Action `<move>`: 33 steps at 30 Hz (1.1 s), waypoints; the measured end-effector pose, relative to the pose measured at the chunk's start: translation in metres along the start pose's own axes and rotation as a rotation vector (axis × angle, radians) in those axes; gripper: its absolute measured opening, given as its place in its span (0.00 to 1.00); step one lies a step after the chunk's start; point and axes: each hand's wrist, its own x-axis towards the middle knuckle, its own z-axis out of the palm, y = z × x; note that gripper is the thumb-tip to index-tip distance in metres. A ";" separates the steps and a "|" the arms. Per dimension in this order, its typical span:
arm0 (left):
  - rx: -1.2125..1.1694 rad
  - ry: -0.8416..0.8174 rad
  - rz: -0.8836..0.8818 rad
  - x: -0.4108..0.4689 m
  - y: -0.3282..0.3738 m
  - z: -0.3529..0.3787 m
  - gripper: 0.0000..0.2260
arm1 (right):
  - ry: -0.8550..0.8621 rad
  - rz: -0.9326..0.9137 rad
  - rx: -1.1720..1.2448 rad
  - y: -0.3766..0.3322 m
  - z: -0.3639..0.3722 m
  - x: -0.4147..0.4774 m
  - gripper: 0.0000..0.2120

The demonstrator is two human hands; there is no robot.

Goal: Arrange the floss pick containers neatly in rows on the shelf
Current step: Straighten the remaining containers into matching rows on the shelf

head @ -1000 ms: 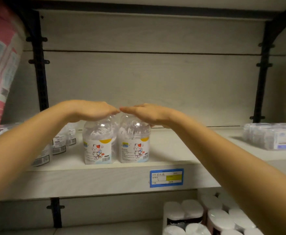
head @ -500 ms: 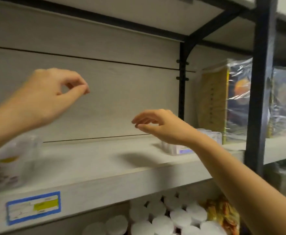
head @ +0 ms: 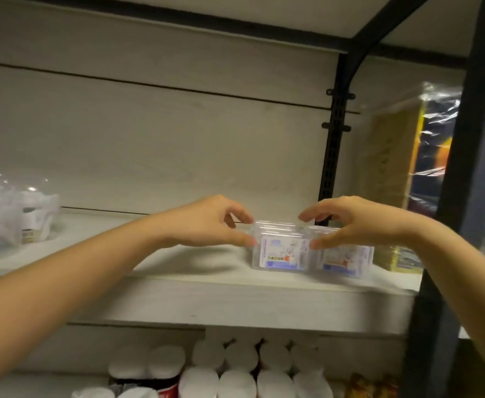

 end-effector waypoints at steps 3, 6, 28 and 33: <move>-0.019 -0.075 -0.081 0.015 -0.003 0.006 0.33 | -0.024 0.010 -0.028 0.005 0.000 0.010 0.27; -0.105 -0.110 -0.131 0.026 -0.005 0.007 0.34 | -0.043 -0.005 -0.032 0.005 0.000 0.018 0.28; -0.327 -0.189 -0.116 0.039 -0.011 0.014 0.23 | -0.031 -0.051 -0.025 0.004 0.014 0.031 0.24; -0.232 -0.179 -0.079 0.040 -0.017 0.016 0.22 | -0.023 -0.067 -0.015 0.003 0.013 0.029 0.23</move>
